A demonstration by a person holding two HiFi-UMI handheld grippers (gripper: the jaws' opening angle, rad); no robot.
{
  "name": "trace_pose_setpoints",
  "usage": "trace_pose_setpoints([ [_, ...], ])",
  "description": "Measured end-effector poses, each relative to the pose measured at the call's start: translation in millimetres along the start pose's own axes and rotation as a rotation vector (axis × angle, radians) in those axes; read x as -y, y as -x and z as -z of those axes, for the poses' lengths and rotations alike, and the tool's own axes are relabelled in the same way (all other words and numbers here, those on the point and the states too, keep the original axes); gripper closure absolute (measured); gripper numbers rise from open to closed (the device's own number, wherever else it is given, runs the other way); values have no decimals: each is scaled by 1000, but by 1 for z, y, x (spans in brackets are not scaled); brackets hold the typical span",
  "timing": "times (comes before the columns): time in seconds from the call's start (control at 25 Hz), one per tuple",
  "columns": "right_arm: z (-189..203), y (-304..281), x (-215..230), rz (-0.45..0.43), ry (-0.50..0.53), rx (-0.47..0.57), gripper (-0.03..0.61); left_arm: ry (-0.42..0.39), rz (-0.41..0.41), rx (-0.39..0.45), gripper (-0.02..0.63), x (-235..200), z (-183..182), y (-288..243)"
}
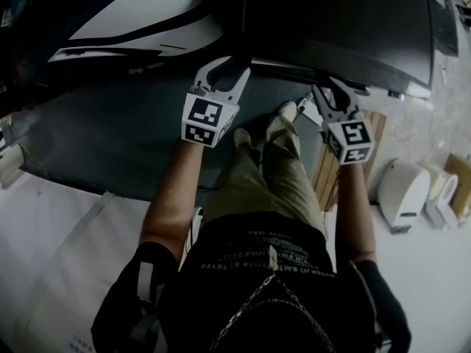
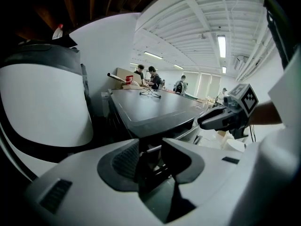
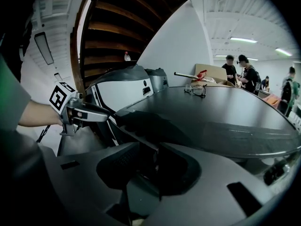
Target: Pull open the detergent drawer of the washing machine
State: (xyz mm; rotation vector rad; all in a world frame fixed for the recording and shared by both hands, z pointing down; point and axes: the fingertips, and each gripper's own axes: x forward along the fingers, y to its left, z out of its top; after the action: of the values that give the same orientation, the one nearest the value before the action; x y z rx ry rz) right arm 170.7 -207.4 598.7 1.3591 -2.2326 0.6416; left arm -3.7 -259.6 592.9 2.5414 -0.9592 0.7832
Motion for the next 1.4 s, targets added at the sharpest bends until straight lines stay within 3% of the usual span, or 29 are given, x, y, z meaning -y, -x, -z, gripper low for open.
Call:
trace_pose_setpoints([
  [0.4,0,-13,-7,-48,-13,-1,449,54,52,12,460,3,5,-11],
  [0.8,9,-15,-8,-17,-67,-7,449,-11,75,-26,465,11,9,-11],
  [1.4,39,15,-34,-8,-66,-46,449,-42,101,-73,465,41,36,18],
])
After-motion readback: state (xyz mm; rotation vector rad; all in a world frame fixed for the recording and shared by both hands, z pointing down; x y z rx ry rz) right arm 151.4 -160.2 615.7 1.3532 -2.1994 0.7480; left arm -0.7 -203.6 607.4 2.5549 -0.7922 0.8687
